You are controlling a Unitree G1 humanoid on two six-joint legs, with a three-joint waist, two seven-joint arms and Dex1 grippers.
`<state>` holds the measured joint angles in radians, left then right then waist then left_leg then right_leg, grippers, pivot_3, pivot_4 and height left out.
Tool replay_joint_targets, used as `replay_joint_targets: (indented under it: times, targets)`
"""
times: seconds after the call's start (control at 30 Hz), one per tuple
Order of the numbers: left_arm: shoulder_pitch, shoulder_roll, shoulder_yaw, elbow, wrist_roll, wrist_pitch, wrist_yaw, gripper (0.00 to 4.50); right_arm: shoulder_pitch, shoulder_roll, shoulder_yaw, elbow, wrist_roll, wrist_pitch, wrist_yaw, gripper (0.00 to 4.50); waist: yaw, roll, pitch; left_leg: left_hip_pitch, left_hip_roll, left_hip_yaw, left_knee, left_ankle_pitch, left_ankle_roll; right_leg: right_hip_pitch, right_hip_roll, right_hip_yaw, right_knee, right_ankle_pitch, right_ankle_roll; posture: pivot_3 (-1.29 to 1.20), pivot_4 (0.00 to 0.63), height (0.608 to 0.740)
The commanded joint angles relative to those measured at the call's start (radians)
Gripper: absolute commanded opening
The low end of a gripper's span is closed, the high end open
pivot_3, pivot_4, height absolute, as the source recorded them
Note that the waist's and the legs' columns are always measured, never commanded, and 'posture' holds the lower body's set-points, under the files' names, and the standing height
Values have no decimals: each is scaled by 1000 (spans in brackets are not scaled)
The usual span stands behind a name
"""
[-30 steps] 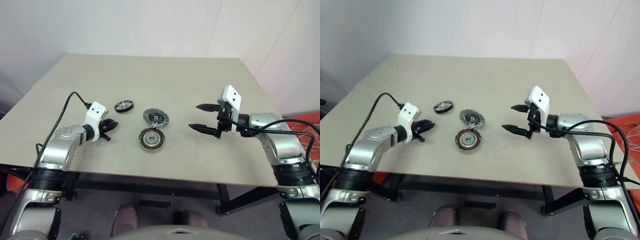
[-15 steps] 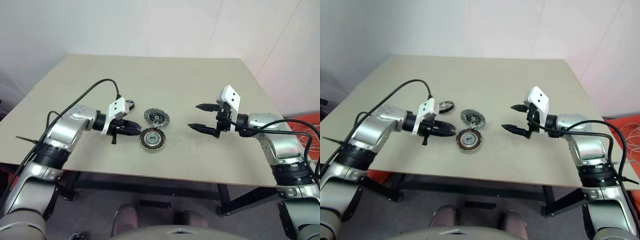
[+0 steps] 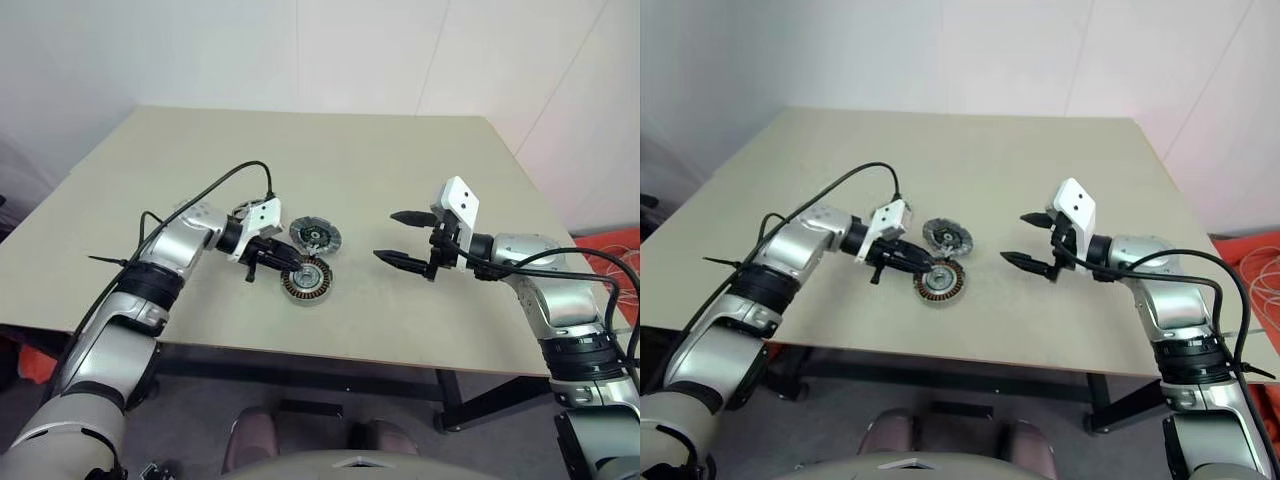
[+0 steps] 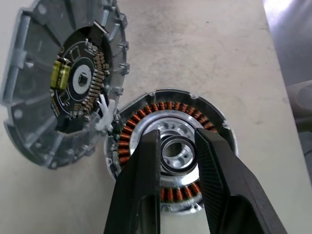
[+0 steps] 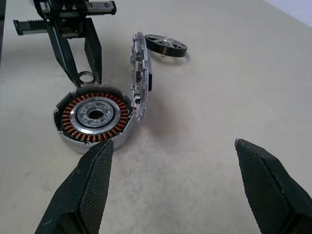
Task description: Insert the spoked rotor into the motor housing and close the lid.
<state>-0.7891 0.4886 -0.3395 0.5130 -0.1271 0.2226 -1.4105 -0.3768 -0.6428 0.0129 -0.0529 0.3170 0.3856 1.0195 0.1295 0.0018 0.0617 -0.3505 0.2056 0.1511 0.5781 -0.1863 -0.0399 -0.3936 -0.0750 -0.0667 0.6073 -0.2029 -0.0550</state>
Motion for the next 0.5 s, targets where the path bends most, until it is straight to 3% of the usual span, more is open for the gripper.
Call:
replay_joint_targets:
  times: [0.03,0.5]
  targets:
    - [-39,-19,-2,21,29,-17,12,693,-9,-6,-23,-37,20,-1,-10,4500,0,0,0,0,0,0,0,0,0,0,0,0,0,0,0,0,0,740]
    - [-66,-76,-11,85,87,-40,4,693,-16,4,-18,-31,19,-10,-25,4500,2,0,0,0,0,0,0,0,0,0,0,0,0,0,0,0,0,740]
